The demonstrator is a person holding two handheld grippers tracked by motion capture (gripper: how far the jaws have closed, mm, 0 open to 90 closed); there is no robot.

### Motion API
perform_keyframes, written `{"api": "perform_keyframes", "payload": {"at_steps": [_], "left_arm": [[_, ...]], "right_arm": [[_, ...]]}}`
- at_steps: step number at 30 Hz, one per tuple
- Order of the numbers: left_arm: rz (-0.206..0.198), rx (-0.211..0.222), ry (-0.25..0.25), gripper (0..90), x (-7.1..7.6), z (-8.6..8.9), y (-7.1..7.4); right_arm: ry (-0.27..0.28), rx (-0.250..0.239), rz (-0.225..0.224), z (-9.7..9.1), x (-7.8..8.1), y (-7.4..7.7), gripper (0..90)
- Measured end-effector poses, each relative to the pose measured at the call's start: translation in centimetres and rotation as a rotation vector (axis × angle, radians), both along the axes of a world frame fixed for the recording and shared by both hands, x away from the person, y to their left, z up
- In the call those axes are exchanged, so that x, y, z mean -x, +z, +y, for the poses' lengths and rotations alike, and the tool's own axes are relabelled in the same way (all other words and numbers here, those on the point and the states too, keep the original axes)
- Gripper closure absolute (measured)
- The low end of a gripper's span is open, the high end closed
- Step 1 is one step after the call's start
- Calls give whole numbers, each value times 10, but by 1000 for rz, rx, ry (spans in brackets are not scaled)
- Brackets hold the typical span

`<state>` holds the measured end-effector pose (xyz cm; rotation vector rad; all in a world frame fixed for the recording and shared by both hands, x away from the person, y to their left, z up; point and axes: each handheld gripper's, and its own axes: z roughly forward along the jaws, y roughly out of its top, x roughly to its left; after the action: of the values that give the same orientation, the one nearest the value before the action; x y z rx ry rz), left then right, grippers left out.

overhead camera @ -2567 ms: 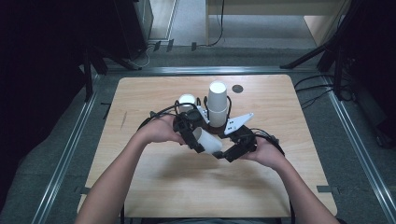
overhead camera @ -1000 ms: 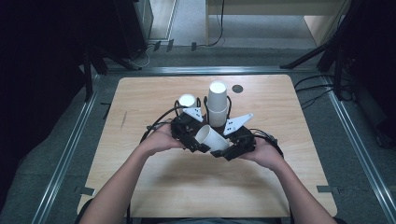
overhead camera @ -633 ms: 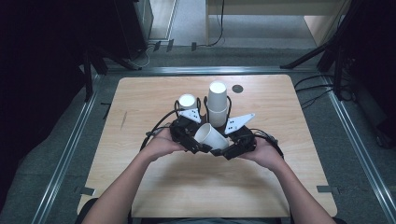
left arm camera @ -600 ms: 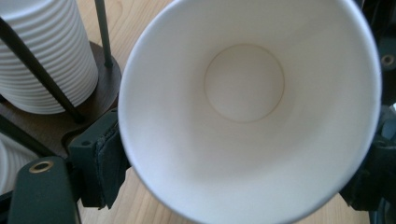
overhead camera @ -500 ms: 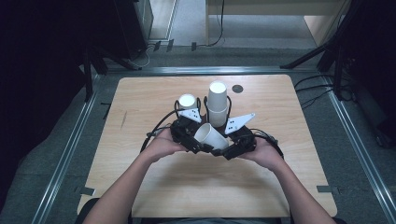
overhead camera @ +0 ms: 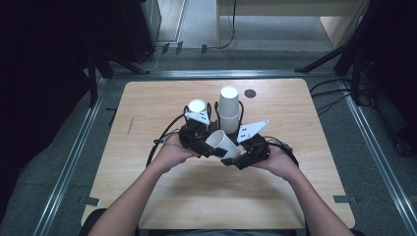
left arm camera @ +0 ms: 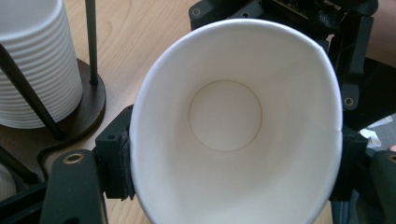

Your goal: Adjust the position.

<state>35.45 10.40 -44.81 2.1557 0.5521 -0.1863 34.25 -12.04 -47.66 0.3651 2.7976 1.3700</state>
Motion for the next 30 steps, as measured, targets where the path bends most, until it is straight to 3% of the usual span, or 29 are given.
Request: {"api": "perform_keyframes", "payload": {"at_steps": [5, 10, 13, 17, 23, 26, 30], "left_arm": [[10, -33, -15, 250, 1, -2, 2], [-3, -48, 2, 250, 0, 1, 4], [-13, -69, 10, 249, 1, 4, 6], [-14, -61, 17, 248, -1, 8, 9], [-19, -98, 13, 248, -3, 11, 10], [-42, -156, 11, 248, -2, 12, 9], [-57, -201, 2, 249, -2, 12, 8]], "right_arm": [[7, 17, 15, 1, 0, -1, 320], [-19, 6, 76, -1, -2, 1, 236], [-37, 32, 75, -4, -2, 0, 210], [-49, 80, 88, -9, -1, -3, 187], [-61, 65, 108, -12, 0, 1, 169], [-78, 77, 102, -15, 1, 2, 169], [-110, 93, 104, -18, 1, 3, 175]]}}
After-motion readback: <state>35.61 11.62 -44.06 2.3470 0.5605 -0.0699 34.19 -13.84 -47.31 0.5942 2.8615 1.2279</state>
